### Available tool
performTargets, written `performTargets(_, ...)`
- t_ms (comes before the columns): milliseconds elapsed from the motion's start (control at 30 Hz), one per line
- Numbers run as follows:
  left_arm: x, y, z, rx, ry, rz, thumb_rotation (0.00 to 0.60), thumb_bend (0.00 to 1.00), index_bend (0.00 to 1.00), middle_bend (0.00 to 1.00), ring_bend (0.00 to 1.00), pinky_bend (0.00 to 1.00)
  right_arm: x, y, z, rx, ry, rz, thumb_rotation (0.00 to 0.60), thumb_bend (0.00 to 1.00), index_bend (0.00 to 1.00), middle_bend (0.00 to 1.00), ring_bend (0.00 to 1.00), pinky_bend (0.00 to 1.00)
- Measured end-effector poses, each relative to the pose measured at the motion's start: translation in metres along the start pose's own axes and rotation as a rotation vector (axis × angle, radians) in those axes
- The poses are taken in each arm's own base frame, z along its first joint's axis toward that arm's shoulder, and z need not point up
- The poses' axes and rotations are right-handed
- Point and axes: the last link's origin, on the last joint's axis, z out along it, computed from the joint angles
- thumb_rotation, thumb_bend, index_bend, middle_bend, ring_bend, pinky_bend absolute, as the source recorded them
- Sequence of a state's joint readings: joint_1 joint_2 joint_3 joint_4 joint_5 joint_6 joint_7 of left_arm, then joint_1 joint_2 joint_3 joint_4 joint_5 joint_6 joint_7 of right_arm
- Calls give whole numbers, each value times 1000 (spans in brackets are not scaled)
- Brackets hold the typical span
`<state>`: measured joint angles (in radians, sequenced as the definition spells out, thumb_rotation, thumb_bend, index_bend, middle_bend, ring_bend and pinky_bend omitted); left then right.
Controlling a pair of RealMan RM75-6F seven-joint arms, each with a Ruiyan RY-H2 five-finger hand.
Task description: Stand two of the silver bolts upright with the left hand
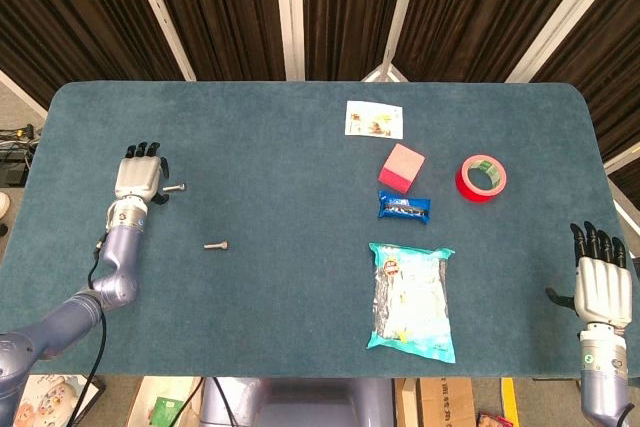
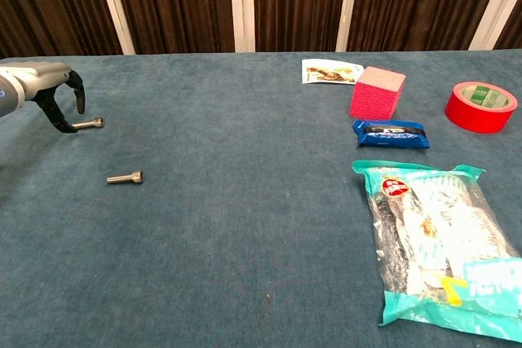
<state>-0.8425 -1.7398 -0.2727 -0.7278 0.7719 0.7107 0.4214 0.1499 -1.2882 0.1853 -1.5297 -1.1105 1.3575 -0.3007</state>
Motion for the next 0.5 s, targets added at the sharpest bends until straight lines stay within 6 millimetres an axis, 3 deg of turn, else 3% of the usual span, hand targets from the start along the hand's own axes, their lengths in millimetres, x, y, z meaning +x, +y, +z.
performTargets(500, -9, 7, 2, -29, 2, 6, 600, 391, 516, 88, 0, 0, 1, 1, 0, -4, 2, 11, 600, 0, 78, 20, 0, 0)
